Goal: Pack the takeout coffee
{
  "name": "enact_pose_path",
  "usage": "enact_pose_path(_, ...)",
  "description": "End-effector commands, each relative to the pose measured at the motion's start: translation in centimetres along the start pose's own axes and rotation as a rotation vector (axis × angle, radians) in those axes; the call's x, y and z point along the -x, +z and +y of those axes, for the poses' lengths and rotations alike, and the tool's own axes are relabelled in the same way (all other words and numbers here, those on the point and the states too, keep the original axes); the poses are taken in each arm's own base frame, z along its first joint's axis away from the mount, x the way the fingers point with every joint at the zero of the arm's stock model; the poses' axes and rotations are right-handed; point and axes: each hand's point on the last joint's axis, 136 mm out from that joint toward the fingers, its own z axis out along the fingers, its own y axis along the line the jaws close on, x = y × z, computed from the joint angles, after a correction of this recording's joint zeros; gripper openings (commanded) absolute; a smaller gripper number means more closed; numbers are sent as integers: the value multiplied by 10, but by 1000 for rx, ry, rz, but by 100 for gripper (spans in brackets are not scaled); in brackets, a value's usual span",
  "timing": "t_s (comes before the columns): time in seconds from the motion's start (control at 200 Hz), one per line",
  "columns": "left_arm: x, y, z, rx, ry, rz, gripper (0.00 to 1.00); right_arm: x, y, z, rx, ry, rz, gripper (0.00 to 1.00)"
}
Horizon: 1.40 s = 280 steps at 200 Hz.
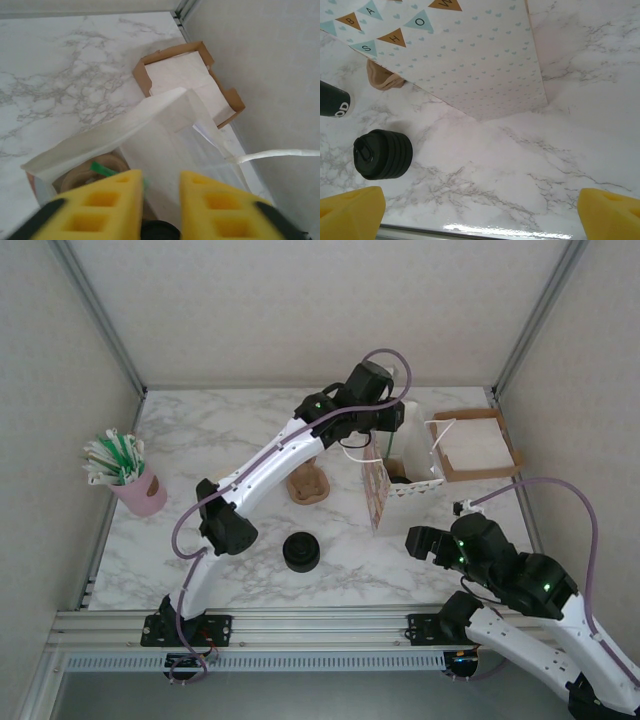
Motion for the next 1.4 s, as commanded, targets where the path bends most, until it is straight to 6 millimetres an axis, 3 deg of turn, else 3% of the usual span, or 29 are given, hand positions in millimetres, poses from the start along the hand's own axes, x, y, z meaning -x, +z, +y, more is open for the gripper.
enact_pose_path(0.0, 16, -17, -16, -64, 0, -35, 36, 2, 4, 0, -21, -23, -9, 99)
enact_pose_path(0.215, 33, -51, -35, -138, 2, -75, 43, 7, 5, 4, -25, -33, -9, 99)
enact_pose_path(0.416, 40, -76, -42, -170, 20, -86, 56, 12, 4, 8, -32, -37, -8, 99)
enact_pose_path(0.761, 29, -126, -52, -236, 60, -119, 78, 22, -11, 3, -57, -34, -39, 99)
enact_pose_path(1.031, 11, -167, -35, -246, 49, -171, 91, 23, -16, -2, -75, -23, -52, 99)
enact_pose_path(1.101, 6, -180, -29, -248, 42, -195, 99, 22, -16, -5, -81, -17, -53, 99)
enact_pose_path(1.397, -29, -221, 10, -233, 1, -285, 100, 13, -13, -18, -84, 39, -72, 99)
